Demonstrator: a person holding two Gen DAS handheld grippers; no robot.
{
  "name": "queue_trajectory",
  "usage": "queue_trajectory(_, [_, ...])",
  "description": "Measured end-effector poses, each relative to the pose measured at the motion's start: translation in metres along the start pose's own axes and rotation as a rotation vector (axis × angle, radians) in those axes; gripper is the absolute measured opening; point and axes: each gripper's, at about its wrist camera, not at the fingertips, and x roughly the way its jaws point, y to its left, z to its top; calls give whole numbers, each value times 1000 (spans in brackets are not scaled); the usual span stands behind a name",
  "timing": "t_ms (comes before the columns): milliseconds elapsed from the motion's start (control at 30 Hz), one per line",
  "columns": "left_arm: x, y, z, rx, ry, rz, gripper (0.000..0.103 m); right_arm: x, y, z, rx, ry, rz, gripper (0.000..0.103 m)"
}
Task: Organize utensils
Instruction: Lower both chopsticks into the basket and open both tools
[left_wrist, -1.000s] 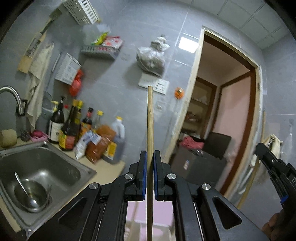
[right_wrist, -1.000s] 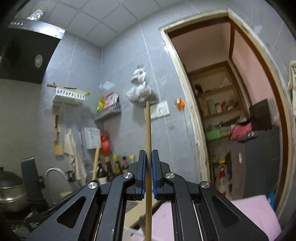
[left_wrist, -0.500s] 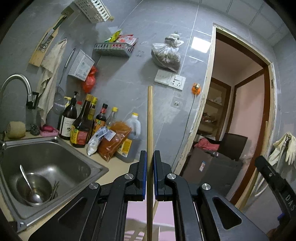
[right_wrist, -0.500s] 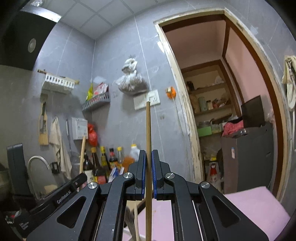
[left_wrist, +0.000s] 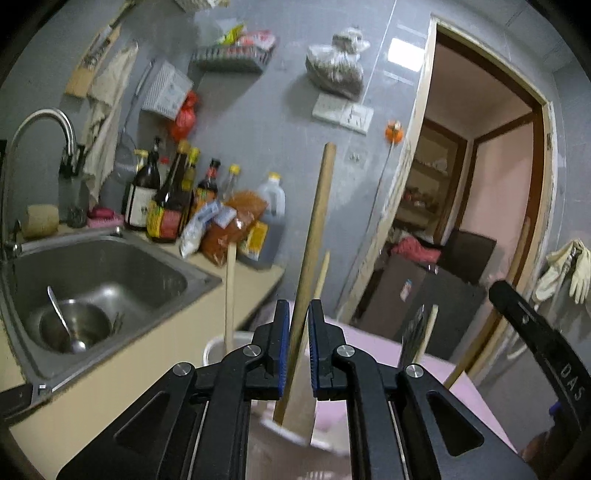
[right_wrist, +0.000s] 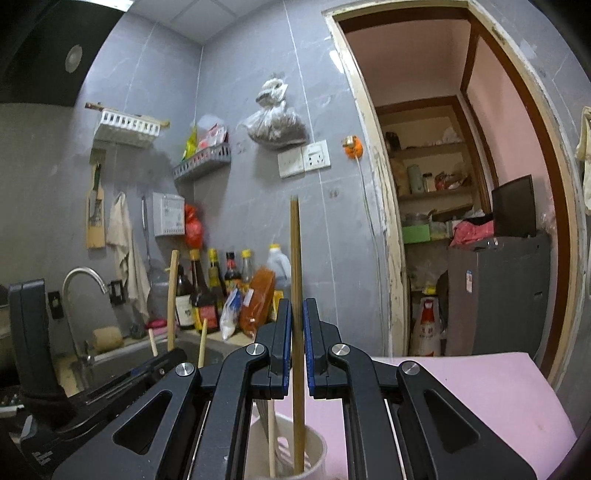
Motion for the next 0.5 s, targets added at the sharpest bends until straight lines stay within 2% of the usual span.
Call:
queue_trajectory(133, [-3, 2, -5, -14, 55, -18, 10, -2, -2, -1, 5, 47, 11, 9])
queue_trajectory(200, [-6, 2, -5, -21, 76, -28, 17, -3, -3, -1, -2, 59, 11, 14])
queue_trajectory(233, [-8, 1, -5, -24, 83, -34, 22, -5, -3, -1, -7, 62, 11, 21])
queue_trajectory(400, [-24, -5, -1, -24, 95, -58, 34, -23, -8, 3, -9, 59, 9, 27])
queue_trajectory(500, [-35, -12, 2, -13, 97, -66, 48, -38, -13, 8, -9, 47, -2, 43])
